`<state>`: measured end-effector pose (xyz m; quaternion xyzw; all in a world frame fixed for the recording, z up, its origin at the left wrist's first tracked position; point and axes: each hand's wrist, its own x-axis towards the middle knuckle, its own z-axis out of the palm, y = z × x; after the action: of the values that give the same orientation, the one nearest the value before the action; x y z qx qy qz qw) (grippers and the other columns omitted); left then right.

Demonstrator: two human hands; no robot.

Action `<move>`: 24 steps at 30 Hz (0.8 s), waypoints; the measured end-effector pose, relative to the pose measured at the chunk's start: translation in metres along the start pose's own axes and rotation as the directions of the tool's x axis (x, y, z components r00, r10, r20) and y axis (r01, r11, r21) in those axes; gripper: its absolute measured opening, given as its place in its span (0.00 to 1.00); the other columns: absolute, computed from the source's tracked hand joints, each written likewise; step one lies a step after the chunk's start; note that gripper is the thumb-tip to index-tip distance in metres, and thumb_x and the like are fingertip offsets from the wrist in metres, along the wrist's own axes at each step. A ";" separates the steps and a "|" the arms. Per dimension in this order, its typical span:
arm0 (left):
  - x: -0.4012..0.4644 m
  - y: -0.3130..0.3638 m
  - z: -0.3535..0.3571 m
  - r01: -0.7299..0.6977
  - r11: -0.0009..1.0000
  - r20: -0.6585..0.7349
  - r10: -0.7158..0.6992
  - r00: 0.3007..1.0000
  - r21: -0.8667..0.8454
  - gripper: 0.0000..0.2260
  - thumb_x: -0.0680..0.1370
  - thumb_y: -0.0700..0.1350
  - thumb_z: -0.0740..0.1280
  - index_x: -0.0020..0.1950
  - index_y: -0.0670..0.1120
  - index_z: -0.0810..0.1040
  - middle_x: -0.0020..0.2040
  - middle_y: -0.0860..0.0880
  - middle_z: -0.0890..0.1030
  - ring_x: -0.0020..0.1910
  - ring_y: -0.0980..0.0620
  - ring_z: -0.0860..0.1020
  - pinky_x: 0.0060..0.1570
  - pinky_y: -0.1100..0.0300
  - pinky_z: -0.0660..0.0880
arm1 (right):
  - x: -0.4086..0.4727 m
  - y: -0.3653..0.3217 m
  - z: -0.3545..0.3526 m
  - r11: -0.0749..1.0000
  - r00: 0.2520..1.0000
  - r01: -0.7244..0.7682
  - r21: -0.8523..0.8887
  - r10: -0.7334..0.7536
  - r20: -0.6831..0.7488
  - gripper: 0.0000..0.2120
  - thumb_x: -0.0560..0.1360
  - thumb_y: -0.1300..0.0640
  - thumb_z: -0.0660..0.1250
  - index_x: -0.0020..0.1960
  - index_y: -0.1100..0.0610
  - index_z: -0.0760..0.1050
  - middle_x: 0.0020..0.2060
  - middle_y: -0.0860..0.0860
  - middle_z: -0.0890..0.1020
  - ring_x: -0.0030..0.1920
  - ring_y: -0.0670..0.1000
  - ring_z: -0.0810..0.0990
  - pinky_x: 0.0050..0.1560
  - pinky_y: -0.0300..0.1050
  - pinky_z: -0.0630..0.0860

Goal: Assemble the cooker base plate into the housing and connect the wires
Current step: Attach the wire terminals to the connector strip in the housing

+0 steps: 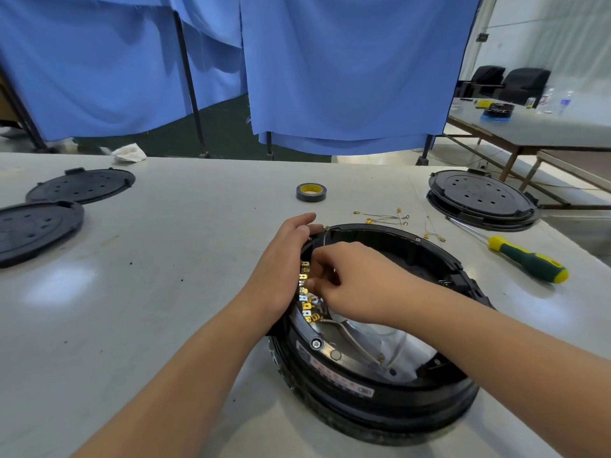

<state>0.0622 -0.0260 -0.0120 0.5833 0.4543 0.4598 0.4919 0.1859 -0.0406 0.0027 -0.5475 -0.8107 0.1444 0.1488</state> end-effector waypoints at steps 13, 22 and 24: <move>0.001 -0.001 -0.001 -0.017 0.999 -0.023 0.018 1.000 0.051 0.17 0.84 0.43 0.49 0.68 0.50 0.71 0.62 0.54 0.78 0.65 0.55 0.73 0.67 0.57 0.66 | -0.013 0.013 -0.009 0.963 0.992 0.048 0.265 -0.077 0.098 0.02 0.72 0.53 0.70 0.45 0.48 0.80 0.28 0.46 0.79 0.28 0.39 0.73 0.30 0.28 0.66; 0.003 -0.004 -0.001 -0.042 0.998 -0.032 0.044 0.999 0.054 0.17 0.84 0.41 0.49 0.66 0.49 0.73 0.61 0.53 0.79 0.63 0.55 0.74 0.64 0.60 0.68 | -0.014 0.013 -0.009 0.962 0.987 0.005 0.274 -0.049 0.155 0.04 0.74 0.52 0.68 0.46 0.49 0.81 0.35 0.46 0.82 0.29 0.36 0.73 0.31 0.28 0.66; 0.003 -0.004 -0.001 -0.045 0.998 -0.032 0.046 0.998 0.044 0.17 0.83 0.42 0.50 0.65 0.49 0.74 0.61 0.53 0.79 0.62 0.56 0.75 0.61 0.64 0.69 | -0.013 0.014 -0.009 0.957 0.986 0.002 0.290 -0.050 0.157 0.03 0.74 0.51 0.69 0.45 0.49 0.82 0.33 0.44 0.81 0.28 0.36 0.74 0.31 0.27 0.67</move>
<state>0.0614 -0.0228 -0.0159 0.5964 0.4588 0.4704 0.4610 0.2057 -0.0471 0.0045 -0.4956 -0.7975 0.3034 0.1624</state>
